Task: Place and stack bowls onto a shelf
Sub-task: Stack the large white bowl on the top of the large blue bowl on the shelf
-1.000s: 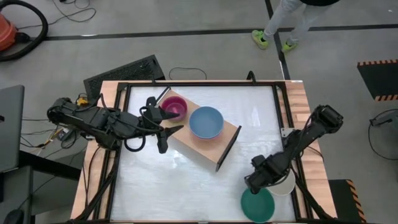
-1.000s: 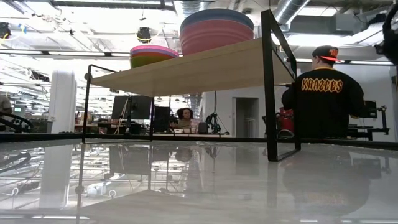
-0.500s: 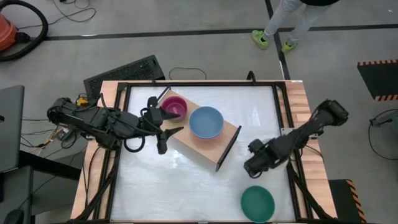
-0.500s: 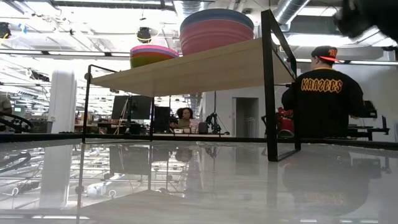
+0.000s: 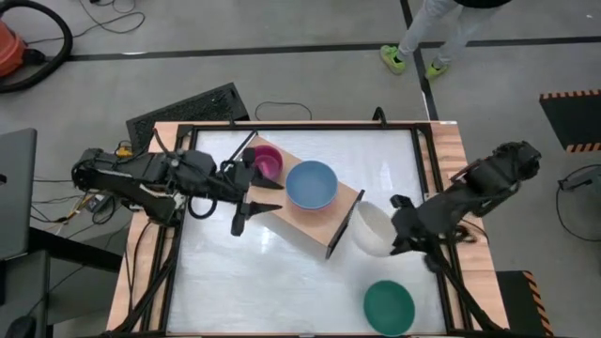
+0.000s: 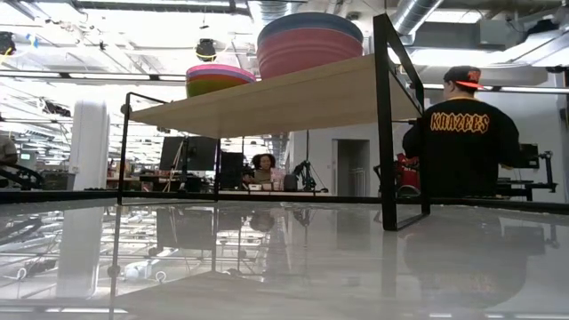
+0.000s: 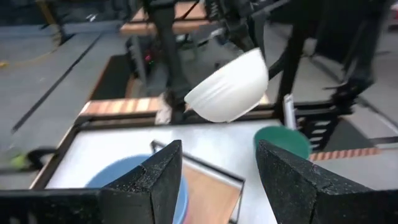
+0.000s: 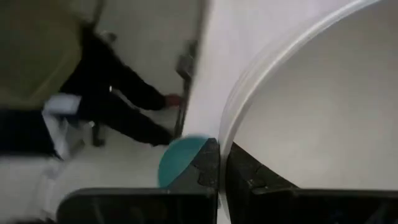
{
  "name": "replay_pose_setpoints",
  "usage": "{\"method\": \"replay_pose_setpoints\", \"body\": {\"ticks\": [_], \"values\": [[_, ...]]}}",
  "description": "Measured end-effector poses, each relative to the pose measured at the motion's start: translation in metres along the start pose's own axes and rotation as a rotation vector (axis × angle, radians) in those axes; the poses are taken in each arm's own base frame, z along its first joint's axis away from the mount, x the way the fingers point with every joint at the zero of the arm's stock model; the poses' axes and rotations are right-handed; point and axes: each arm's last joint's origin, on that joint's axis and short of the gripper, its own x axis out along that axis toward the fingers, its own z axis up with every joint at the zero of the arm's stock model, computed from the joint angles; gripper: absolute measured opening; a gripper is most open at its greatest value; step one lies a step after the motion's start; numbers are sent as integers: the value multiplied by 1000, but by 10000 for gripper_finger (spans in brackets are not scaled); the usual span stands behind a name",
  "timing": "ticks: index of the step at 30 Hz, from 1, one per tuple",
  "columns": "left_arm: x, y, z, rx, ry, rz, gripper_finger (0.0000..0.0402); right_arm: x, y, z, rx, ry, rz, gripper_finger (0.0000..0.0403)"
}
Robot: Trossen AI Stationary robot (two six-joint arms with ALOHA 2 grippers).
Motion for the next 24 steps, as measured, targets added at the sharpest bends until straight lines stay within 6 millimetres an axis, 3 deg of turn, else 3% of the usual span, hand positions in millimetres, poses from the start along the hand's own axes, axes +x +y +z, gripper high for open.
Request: {"method": "replay_pose_setpoints", "body": {"ticks": [4,9,14,19,24], "values": [[2,11,6,16,-60,-100,192,-21,12,22,-357,-108,34,28],[2,25,12,55,-130,-255,192,-27,16,46,-522,-161,114,28],[0,38,17,62,-187,-347,192,-1,12,67,-511,-97,315,28],[5,41,16,18,-186,-526,192,36,4,86,-636,-86,419,28],[17,38,10,-7,-138,-718,191,49,-7,103,-695,-165,523,28]]}}
